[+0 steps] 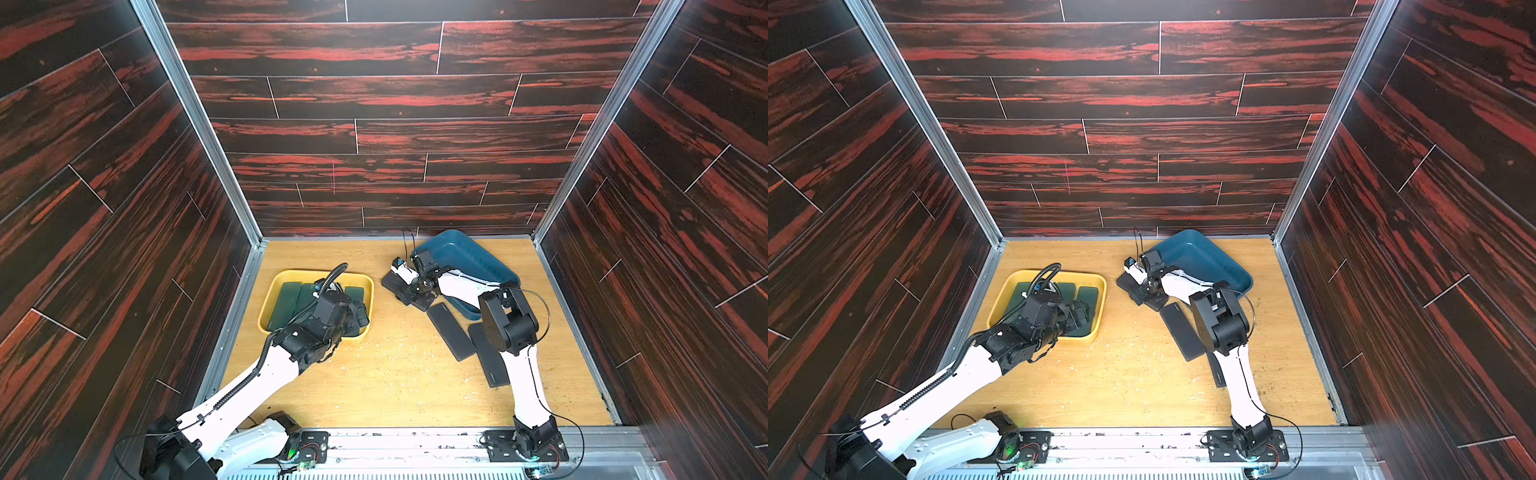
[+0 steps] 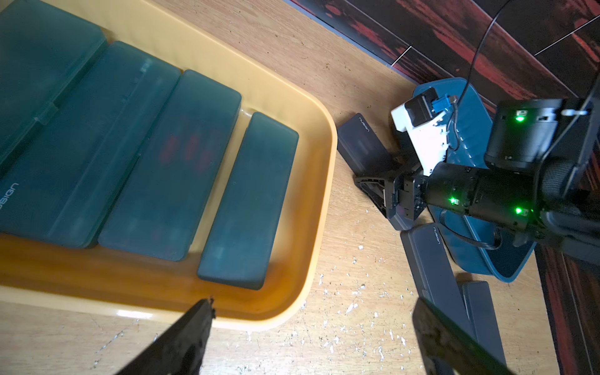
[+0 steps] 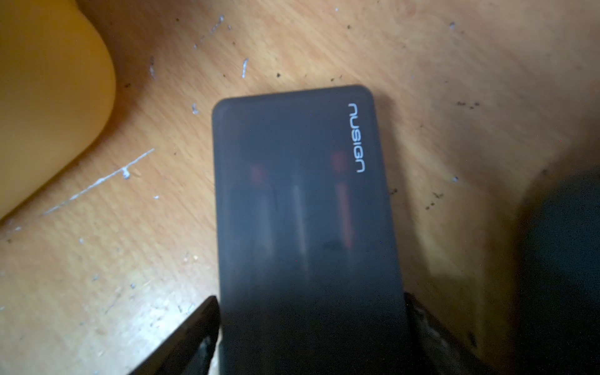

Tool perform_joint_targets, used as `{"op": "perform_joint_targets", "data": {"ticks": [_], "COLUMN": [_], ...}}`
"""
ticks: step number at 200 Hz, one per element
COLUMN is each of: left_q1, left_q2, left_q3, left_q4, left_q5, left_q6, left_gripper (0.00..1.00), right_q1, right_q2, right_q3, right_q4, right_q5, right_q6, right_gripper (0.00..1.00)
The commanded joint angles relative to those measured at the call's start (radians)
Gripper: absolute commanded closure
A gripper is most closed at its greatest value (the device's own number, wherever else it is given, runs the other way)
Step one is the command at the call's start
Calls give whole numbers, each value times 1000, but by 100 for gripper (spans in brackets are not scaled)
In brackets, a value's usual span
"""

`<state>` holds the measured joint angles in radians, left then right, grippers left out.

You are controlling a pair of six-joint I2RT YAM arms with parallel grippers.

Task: Place the pencil cases by color into the storage box
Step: Pick up the pencil case from the center of the board.

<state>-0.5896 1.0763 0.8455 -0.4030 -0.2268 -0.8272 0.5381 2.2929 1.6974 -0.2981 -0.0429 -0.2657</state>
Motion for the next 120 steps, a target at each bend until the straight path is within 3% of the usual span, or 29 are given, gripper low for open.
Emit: {"op": "perform_joint_targets", "data": {"ticks": [1, 55, 120], "left_q1": [5, 6, 7], "left_q2": [-30, -53, -74], "left_q3": [6, -2, -12], "left_q4": [-3, -6, -8], "left_q5": [-3, -5, -16], "left_q6": [6, 4, 0], "left_gripper": [3, 3, 3], "right_q1": [1, 1, 2], "right_q2": [69, 41, -73], "right_q3": [32, 37, 26], "right_q4": [-104, -121, -108], "right_q5": [-32, -31, -98], "right_q6": [12, 35, 124], "right_gripper": [17, 36, 43]}}
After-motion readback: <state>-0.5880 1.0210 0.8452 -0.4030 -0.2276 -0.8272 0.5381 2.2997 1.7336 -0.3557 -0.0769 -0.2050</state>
